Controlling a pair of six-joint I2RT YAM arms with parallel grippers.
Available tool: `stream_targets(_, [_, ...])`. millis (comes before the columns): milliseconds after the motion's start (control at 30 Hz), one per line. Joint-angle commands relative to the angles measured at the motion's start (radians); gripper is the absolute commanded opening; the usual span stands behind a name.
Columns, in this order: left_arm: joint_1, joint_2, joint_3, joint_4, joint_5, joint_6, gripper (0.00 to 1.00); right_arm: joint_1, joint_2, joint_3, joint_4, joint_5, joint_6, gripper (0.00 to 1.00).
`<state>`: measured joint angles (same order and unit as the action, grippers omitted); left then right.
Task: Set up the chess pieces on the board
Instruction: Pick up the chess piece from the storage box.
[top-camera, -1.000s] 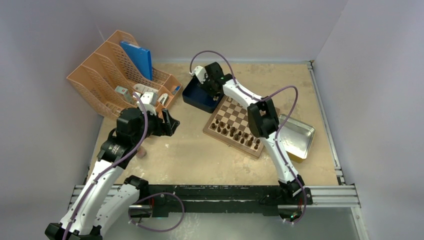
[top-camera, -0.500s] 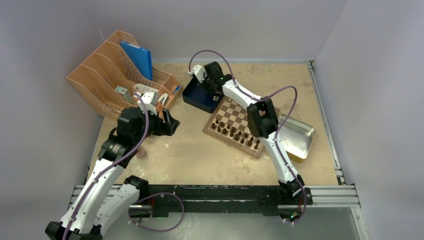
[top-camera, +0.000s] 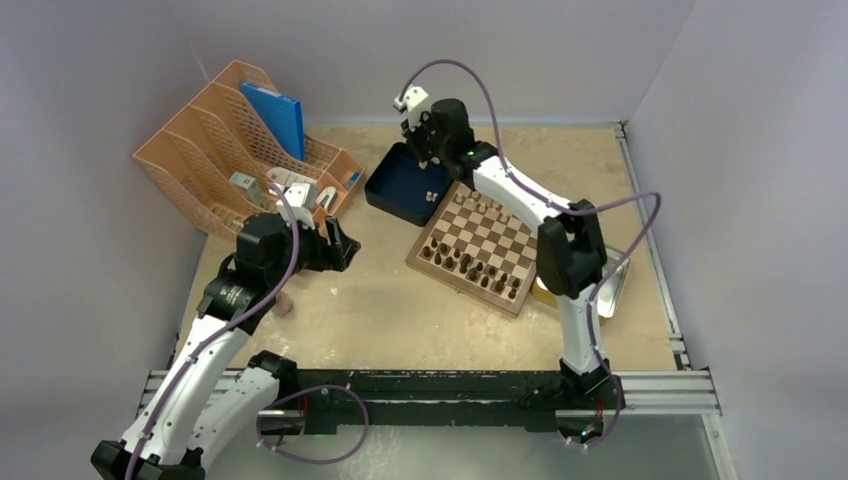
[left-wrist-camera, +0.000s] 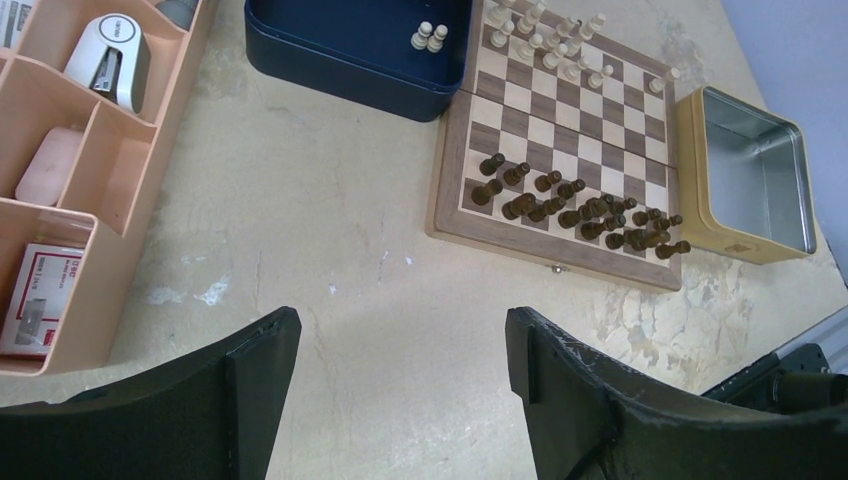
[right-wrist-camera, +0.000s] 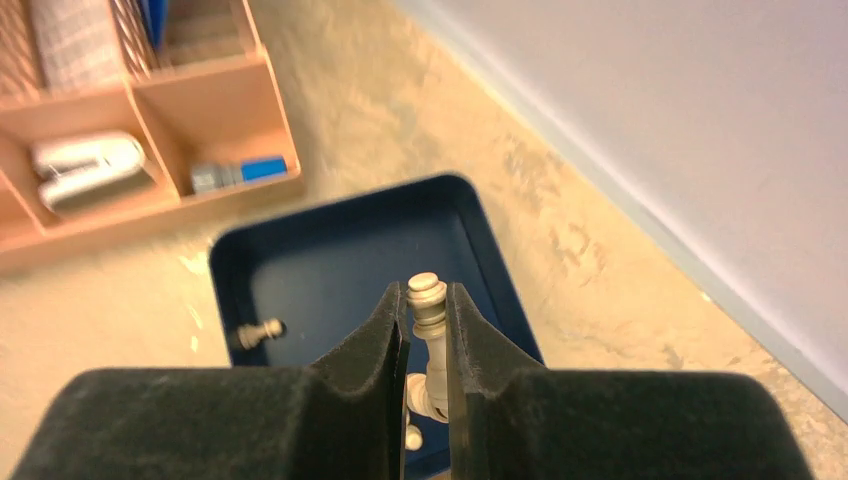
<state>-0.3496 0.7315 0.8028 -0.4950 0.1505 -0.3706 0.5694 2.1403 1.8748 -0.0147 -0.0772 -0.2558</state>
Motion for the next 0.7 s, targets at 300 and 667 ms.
stream_targets(300, [-0.003, 0.051, 0.01, 0.213, 0.171, -0.154, 0.75, 0.004, -0.278, -0.238, 0.344, 0.03, 0.297, 0.04])
stream_targets(667, [-0.003, 0.281, 0.02, 0.533, 0.258, -0.286, 0.71, 0.004, -0.345, -0.357, 0.445, -0.006, 0.505, 0.03])
